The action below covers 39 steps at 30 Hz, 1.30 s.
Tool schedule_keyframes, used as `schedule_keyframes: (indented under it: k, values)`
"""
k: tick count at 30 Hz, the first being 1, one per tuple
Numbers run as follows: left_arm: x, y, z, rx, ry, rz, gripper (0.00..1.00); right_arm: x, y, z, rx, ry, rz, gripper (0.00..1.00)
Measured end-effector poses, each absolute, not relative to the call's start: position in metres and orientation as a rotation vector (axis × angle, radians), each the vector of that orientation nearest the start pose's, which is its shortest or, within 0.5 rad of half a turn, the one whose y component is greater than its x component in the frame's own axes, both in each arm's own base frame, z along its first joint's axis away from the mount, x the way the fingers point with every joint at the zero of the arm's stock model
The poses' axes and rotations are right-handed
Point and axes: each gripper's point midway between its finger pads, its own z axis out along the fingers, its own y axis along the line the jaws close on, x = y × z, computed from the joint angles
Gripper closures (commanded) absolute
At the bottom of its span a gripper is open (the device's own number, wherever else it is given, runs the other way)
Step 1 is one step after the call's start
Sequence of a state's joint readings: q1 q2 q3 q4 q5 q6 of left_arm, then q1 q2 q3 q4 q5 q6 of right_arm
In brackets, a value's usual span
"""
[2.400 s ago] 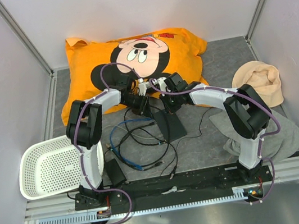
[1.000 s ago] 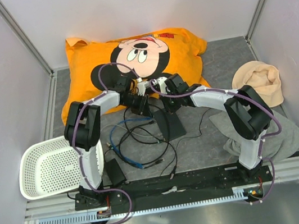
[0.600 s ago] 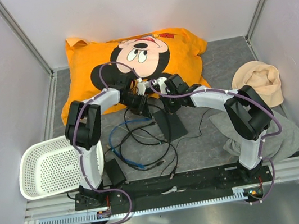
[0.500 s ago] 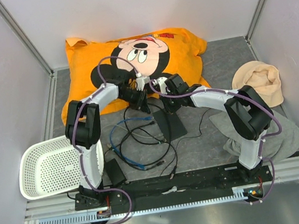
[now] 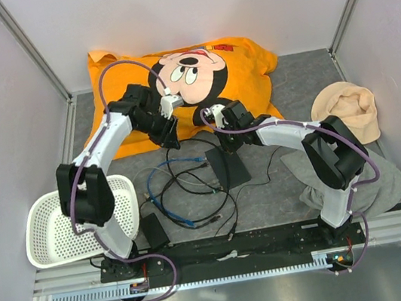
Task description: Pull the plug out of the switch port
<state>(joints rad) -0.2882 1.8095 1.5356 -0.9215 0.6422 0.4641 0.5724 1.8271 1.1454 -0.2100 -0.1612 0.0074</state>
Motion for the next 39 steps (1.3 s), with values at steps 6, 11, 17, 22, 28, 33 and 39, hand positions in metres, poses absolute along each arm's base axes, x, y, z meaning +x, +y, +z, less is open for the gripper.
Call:
schedule_keyframes:
  k: [6, 11, 17, 22, 28, 33, 39]
  values:
    - [0.328, -0.160, 0.114, 1.106, 2.424, -0.584, 0.46, 0.353, 0.261, 0.043, -0.770, 2.378, 0.445, 0.92]
    - [0.324, -0.135, 0.074, 1.151, 2.505, -0.420, 0.46, 0.353, 0.261, 0.043, -0.771, 2.378, 0.446, 0.91]
    - [0.336, -0.128, 0.051, 1.174, 2.520, -0.347, 0.49, 0.353, 0.261, 0.043, -0.772, 2.377, 0.447, 0.89]
    - [0.339, -0.123, 0.032, 1.191, 2.534, -0.308, 0.59, 0.353, 0.261, 0.043, -0.772, 2.376, 0.447, 0.88]
    - [0.338, -0.120, 0.026, 1.197, 2.545, -0.307, 0.98, 0.353, 0.261, 0.043, -0.773, 2.375, 0.446, 0.88]
    - [0.338, -0.107, 0.052, 1.137, 2.512, -0.281, 0.98, 0.353, 0.261, 0.042, -0.778, 2.370, 0.444, 0.87]
    - [0.324, -0.065, 0.104, 1.020, 2.418, -0.157, 0.98, 0.353, 0.261, 0.043, -0.777, 2.365, 0.443, 0.87]
